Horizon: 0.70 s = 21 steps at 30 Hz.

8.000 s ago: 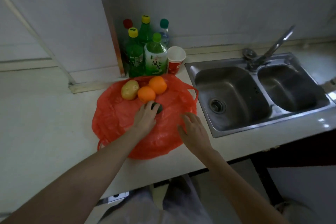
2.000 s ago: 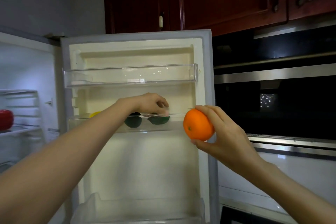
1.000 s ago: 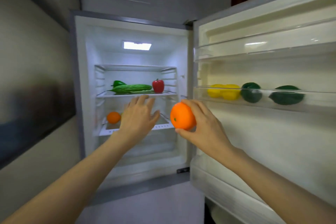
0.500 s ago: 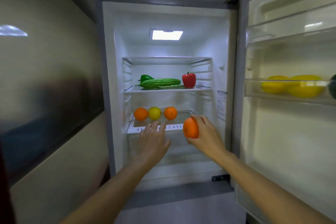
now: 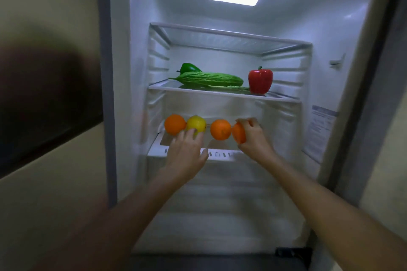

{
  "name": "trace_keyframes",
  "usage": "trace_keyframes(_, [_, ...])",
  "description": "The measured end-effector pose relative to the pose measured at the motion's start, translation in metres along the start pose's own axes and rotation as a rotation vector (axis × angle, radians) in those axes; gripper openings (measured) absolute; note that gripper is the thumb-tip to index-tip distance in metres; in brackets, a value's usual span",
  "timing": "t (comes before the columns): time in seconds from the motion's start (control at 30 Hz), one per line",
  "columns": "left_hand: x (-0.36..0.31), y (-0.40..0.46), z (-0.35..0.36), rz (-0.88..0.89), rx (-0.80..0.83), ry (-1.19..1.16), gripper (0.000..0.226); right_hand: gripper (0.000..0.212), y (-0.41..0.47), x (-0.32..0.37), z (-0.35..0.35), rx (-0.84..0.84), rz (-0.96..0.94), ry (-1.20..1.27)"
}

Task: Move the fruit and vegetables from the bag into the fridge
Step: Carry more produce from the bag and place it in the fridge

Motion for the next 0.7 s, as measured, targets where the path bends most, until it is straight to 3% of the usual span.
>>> trace_keyframes(0.27, [0.034,0.063,0.047,-0.118,0.075,0.02,0.04,0.07,0.085,-0.058,0.057,0.11,-0.061,-0.23])
trace_keyframes(0.43, [0.029,0.073,0.055,-0.07,0.007,0.026,0.039,0.062,0.105,-0.072,0.077,0.211,-0.109,-0.419])
trace_keyframes(0.7, [0.025,0.078,0.053,-0.028,0.004,0.051,0.038,0.067,0.107,-0.067,0.097,0.281,-0.122,-0.268])
Point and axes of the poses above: each hand's wrist, its own y-axis towards the middle knuckle, its own z-axis out of the palm, x = y × z, the point moved 8 cm from there along y, towards the middle knuckle, and after that the axes turned 3 degrees about -z, right-handed, at the moved point
